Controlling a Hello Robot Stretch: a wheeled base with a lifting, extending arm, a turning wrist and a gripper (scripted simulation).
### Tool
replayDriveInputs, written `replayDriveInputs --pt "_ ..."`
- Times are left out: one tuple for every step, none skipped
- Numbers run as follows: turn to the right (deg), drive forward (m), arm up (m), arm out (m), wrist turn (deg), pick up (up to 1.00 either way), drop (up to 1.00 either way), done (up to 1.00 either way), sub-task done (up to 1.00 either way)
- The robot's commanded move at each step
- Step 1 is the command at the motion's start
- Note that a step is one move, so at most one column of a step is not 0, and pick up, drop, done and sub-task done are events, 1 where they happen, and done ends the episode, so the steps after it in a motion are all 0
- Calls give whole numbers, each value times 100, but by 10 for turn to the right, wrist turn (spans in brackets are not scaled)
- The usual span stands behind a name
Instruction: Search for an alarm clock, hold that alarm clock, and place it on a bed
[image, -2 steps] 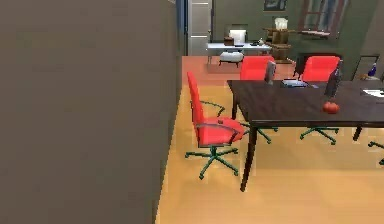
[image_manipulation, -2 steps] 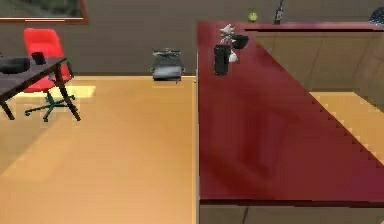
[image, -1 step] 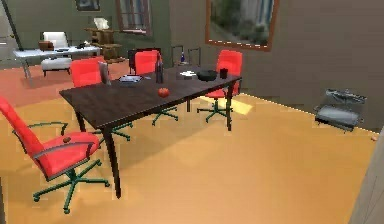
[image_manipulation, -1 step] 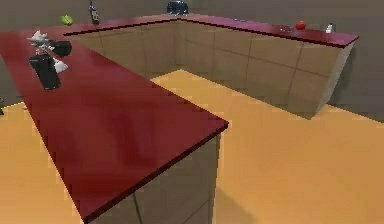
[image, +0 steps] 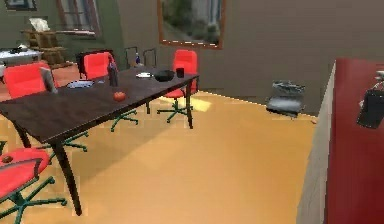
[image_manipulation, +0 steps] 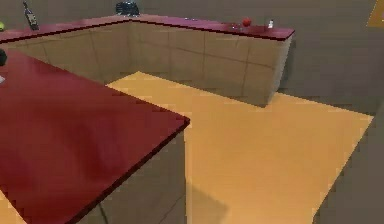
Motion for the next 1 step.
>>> replayDriveInputs --pt "0 30 0 0 0 0 0 0 0"
